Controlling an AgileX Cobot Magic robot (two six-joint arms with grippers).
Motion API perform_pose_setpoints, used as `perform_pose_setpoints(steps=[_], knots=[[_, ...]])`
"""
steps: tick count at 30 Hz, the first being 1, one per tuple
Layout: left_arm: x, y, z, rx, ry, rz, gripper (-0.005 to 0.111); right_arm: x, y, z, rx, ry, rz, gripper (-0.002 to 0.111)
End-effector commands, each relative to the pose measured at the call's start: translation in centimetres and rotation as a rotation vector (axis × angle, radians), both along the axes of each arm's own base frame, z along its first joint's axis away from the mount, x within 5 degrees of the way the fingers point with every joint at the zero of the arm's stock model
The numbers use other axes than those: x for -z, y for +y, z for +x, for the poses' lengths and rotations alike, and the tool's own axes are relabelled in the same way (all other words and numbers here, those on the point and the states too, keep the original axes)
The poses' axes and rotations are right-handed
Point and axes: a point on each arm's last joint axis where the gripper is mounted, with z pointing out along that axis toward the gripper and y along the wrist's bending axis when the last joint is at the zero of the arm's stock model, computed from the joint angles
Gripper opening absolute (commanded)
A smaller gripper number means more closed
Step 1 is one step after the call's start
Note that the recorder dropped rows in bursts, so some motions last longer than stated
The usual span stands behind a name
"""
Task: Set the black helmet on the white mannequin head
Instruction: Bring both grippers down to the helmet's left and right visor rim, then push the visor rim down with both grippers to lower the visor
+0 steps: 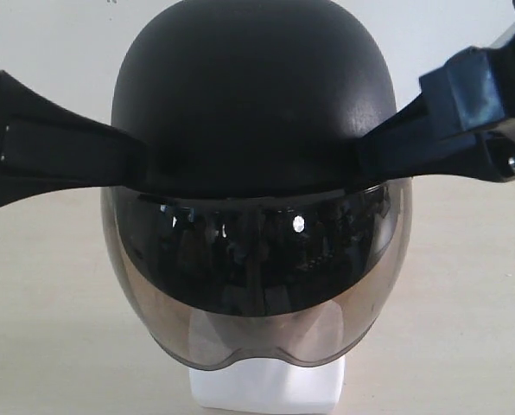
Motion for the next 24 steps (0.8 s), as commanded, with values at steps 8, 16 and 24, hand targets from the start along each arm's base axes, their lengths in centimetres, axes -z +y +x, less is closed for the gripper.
perform_pose_setpoints(steps=[8,16,24], knots=[[1.8,-0.9,1.3,0.045,0.087,0.048,0.004,0.9,0.1,0.2,-0.007,0.023,-0.043,0.012],[3.0,-0.8,1.3,0.039,0.113,0.067,0.004,2.0,-0.1,0.2,-0.003,0.059,-0.089,0.012],[3.0,-0.8,1.3,0.041,0.106,0.076,0.004,2.7,-0.1,0.2,0.005,0.080,-0.092,0.012]])
